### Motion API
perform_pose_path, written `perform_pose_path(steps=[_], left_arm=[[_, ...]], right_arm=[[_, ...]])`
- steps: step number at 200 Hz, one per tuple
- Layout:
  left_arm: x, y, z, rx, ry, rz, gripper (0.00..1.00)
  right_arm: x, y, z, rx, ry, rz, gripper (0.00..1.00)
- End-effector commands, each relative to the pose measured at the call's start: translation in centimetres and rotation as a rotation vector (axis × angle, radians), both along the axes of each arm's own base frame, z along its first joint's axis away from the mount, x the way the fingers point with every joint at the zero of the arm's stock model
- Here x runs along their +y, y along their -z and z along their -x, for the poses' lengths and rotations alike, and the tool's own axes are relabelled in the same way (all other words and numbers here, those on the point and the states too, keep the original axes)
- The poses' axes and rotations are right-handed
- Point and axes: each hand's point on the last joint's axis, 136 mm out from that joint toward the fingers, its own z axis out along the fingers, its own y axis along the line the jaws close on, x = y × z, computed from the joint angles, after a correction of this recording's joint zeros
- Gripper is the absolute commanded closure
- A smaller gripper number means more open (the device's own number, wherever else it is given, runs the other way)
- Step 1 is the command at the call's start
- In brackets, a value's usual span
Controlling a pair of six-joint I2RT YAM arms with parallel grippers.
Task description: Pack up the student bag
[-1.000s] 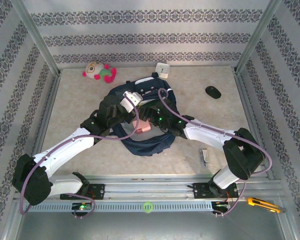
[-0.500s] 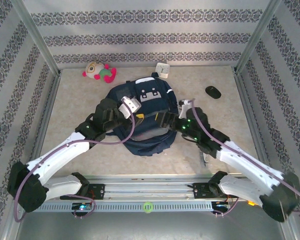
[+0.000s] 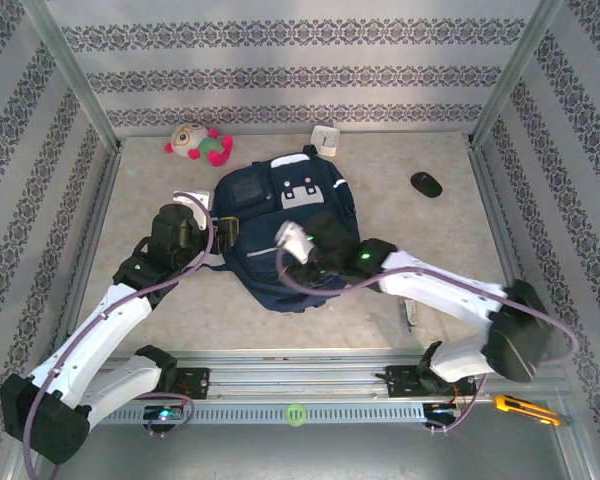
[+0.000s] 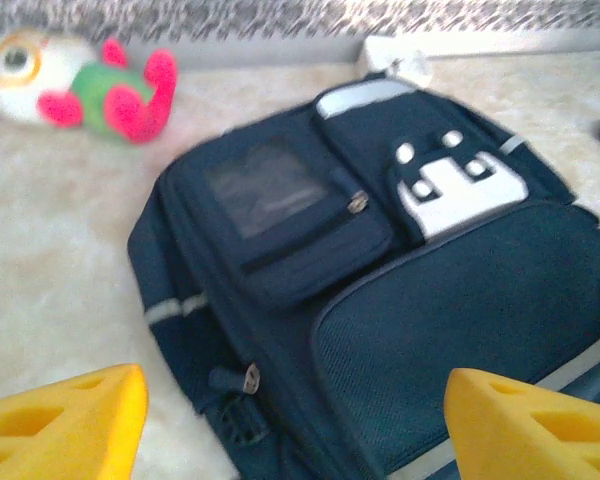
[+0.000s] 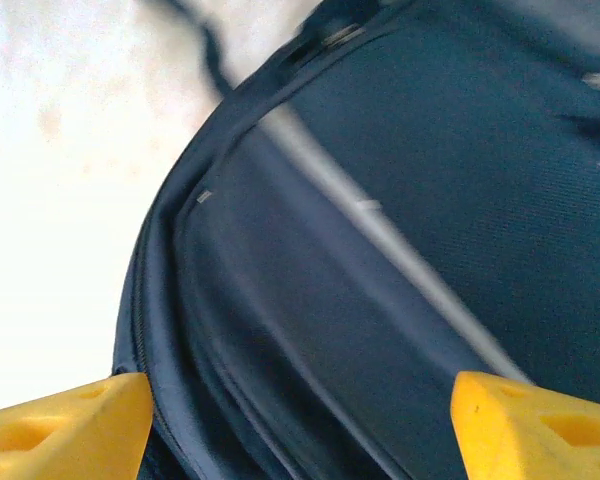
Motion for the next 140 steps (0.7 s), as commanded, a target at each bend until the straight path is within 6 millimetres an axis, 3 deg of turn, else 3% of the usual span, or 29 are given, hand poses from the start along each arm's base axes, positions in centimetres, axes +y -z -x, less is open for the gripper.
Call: perform_pose_path(steps=[1, 22, 42, 56, 71, 80, 99, 122, 140], left_arm=[[1.8, 3.3, 1.0, 0.12, -0.109, 0.053, 0.25], [2.6, 5.8, 1.0, 0.202, -0.141, 0.047, 0.27], [2.4, 7.5, 0.5, 0.247, -0.118, 0.077, 0.26], [2.3, 8.3, -0.2, 0.263, -0.111, 0.133, 0.26], [1.7, 8.6, -1.1, 0.269, -0.074, 0.183, 0.27], [0.9, 8.3, -1.5, 0.255, -0.003, 0.181, 0.28], [-0.8, 7.2, -1.3, 0.194, 0.217, 0.067, 0.28], [-1.4, 6.2, -0.4, 0.129, 0.471, -0.186, 0.27], [-1.5, 7.0, 0.7, 0.131, 0.66, -0.359, 0.27]], right_arm=[[1.9, 3.2, 2.0, -0.075, -0.265, 0.173, 0.22], [2.9, 6.6, 2.0, -0.063, -0.303, 0.25, 0.27], [2.3, 9.1, -0.4, -0.13, -0.238, 0.352, 0.47], [1.6, 9.9, -1.0, -0.165, -0.244, 0.41, 0.58], [1.2, 9.8, -1.0, -0.202, -0.272, 0.42, 0.7], [0.8, 9.3, -1.1, -0.226, -0.283, 0.413, 0.83], [-0.4, 8.2, -1.5, -0.254, -0.293, 0.393, 0.99], [-2.4, 6.9, -1.6, -0.226, -0.311, 0.36, 1.0], [-3.0, 6.2, -0.3, -0.192, -0.395, 0.288, 1.0]])
